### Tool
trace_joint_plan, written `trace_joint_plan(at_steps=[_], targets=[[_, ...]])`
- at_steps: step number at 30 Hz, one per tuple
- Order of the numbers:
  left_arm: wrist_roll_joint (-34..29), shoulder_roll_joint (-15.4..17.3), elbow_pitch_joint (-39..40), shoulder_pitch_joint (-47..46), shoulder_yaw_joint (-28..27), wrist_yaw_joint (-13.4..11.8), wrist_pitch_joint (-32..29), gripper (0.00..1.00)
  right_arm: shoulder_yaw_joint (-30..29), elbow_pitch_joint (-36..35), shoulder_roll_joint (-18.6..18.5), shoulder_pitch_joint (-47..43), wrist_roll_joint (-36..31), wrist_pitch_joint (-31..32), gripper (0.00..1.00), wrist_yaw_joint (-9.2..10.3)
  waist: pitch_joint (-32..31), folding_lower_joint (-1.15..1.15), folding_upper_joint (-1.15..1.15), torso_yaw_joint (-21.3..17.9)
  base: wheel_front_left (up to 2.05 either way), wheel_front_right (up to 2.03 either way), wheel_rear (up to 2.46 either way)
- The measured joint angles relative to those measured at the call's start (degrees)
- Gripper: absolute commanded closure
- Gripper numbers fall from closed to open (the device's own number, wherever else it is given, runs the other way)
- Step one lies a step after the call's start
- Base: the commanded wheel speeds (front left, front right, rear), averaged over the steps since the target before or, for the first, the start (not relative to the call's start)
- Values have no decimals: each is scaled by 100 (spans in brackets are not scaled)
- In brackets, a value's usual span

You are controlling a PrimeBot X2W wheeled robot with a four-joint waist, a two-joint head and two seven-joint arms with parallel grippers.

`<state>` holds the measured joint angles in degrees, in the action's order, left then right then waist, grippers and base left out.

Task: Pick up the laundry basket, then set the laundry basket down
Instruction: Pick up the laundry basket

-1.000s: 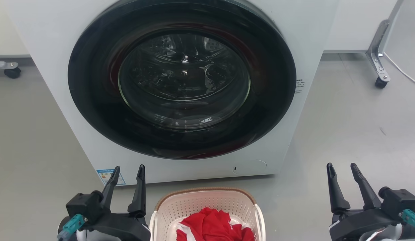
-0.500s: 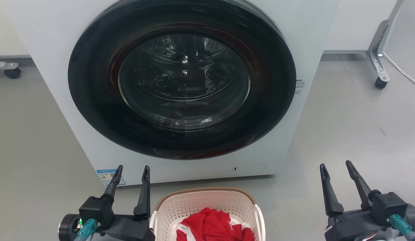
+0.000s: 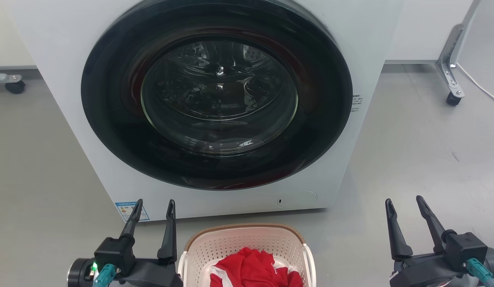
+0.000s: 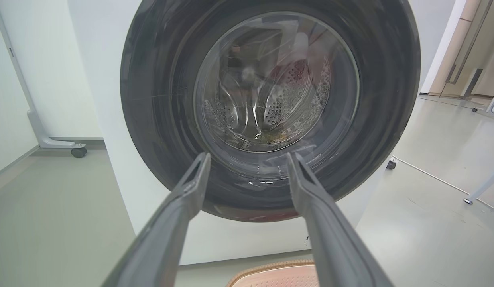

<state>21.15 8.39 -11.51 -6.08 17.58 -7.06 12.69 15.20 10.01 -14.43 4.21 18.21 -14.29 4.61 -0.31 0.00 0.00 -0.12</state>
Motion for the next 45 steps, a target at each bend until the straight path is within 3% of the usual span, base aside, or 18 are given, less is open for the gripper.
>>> trace_joint_plan(at_steps=[34,45], targets=[[-51,-90,-65,70,-113,-1,-52,0,9,147,23,-3,2,0,0,-42,20,0,0,3,0,0,0],[-59,-134,12,33,-89,-2,-101,0,31,49,52,99,2,0,0,-67,349,0,0,1,0,0,0]])
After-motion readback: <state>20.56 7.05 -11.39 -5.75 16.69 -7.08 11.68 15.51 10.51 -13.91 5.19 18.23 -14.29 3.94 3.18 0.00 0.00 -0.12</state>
